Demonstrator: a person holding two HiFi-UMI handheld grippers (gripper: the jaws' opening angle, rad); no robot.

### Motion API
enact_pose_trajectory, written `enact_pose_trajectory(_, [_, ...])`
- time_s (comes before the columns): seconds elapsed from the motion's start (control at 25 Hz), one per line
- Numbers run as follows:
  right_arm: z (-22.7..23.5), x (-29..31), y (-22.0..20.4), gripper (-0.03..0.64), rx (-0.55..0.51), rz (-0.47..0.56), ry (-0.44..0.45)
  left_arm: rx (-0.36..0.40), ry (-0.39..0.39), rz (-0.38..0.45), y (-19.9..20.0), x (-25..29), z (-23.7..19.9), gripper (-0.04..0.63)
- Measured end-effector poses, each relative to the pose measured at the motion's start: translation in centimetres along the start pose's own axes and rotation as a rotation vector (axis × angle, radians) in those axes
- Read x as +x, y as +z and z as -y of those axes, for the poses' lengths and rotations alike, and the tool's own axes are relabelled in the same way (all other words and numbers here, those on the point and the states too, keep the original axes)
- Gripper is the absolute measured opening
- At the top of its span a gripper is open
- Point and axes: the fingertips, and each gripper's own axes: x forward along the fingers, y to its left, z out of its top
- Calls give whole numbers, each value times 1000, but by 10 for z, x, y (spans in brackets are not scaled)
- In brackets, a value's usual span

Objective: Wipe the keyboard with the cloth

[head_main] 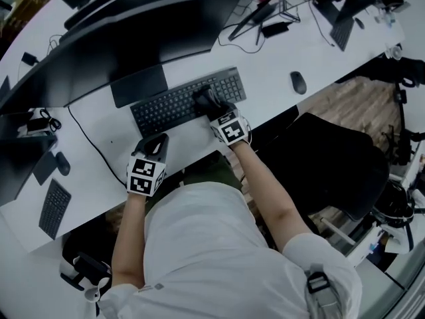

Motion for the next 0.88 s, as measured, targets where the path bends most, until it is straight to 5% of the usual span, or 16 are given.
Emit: enact_pose_trajectory(0.88, [34, 20, 61, 137, -39, 44, 131, -103, 114, 14, 24, 24, 1, -2])
